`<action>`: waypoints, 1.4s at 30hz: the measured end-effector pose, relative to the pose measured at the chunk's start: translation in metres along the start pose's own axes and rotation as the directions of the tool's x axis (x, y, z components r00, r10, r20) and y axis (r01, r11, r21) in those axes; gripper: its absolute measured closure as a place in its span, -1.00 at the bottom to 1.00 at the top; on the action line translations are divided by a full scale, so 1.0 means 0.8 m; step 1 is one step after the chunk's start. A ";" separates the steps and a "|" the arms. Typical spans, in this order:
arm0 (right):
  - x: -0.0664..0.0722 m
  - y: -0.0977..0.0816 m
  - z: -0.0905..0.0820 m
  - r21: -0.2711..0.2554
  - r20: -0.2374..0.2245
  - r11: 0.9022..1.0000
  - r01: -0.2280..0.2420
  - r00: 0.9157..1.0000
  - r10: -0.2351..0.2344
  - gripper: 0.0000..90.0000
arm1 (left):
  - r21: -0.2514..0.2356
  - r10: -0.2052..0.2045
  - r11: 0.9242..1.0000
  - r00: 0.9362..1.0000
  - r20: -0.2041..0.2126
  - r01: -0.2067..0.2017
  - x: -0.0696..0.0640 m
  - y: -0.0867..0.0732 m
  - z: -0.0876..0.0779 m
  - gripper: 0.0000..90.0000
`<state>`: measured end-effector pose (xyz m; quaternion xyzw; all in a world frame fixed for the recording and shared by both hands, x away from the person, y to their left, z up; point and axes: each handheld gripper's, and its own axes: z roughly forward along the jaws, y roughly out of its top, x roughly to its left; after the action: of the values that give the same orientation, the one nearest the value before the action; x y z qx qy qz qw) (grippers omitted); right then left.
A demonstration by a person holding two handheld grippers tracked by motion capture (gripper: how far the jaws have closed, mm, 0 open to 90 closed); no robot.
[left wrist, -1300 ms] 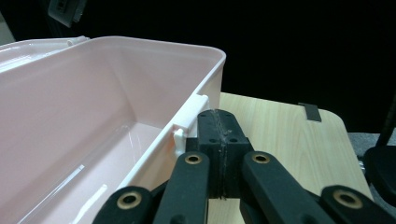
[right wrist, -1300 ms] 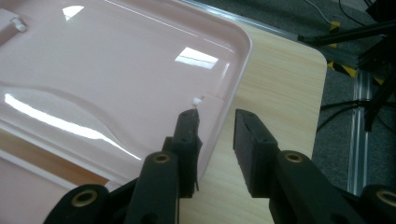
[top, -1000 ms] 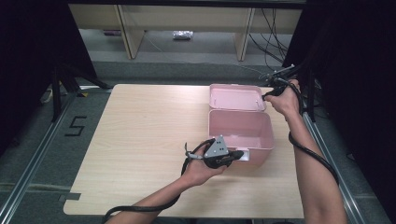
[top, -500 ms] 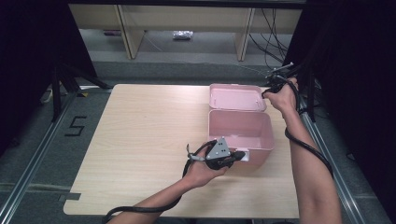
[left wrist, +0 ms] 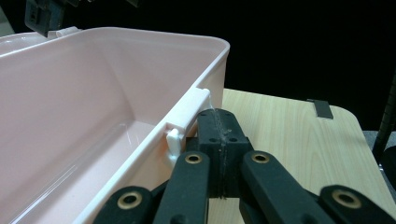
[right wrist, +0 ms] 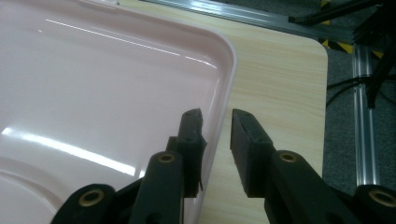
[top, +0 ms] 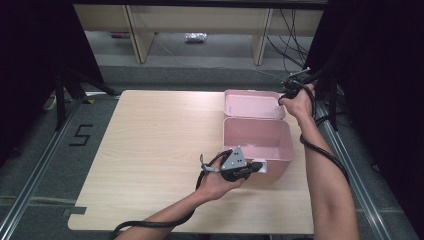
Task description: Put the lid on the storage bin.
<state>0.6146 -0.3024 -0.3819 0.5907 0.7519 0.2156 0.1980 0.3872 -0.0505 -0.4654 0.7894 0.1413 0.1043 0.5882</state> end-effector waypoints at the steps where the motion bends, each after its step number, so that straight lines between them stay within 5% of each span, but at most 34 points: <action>1: 0.001 0.000 0.002 0.000 0.000 1.000 -0.004 1.000 0.004 0.66 | 0.003 -0.001 1.000 1.000 0.001 0.001 0.000 0.000 0.000 1.00; 7: 0.002 0.003 0.007 0.020 -0.013 0.998 -0.062 0.998 0.063 0.66 | 0.002 0.006 1.000 1.000 0.013 -0.006 0.000 0.001 0.000 1.00; 13: -0.002 0.008 0.011 0.011 0.009 1.000 -0.016 1.000 0.016 0.68 | -0.002 0.004 1.000 1.000 0.012 -0.004 0.000 0.000 0.001 1.00; 16: 0.001 0.010 0.013 0.019 0.019 1.000 -0.023 1.000 0.023 0.69 | -0.003 0.005 1.000 1.000 0.013 -0.005 0.000 0.000 0.001 1.00; 17: 0.006 0.010 0.012 0.036 0.015 0.997 -0.073 0.997 0.073 0.69 | -0.004 0.004 1.000 1.000 0.014 -0.004 0.000 0.000 0.001 1.00; 21: 0.004 0.010 0.014 0.041 0.027 0.997 -0.065 0.998 0.064 0.70 | -0.002 0.004 1.000 1.000 0.013 -0.004 0.000 0.000 0.001 1.00; 32: 0.003 0.010 0.018 0.069 0.007 0.987 -0.143 0.990 0.143 0.78 | -0.007 0.003 1.000 1.000 0.014 -0.002 0.000 -0.001 0.001 1.00; 37: 0.001 0.010 0.021 0.064 0.016 0.992 -0.105 0.994 0.104 0.80 | -0.010 0.002 1.000 1.000 0.012 -0.002 -0.001 -0.001 0.001 1.00; 41: 0.004 0.011 0.022 0.084 0.006 0.982 -0.166 0.986 0.167 0.84 | -0.011 0.003 1.000 1.000 0.012 -0.003 -0.001 -0.001 0.001 1.00; 42: 0.002 0.011 0.023 0.074 0.011 0.987 -0.142 0.990 0.141 0.84 | -0.011 0.002 1.000 1.000 0.012 -0.002 -0.001 -0.001 0.001 1.00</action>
<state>0.6315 -0.2973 -0.3921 0.6502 0.7150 0.1995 0.1621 0.3867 -0.0509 -0.4667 0.7869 0.1365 0.1010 0.5933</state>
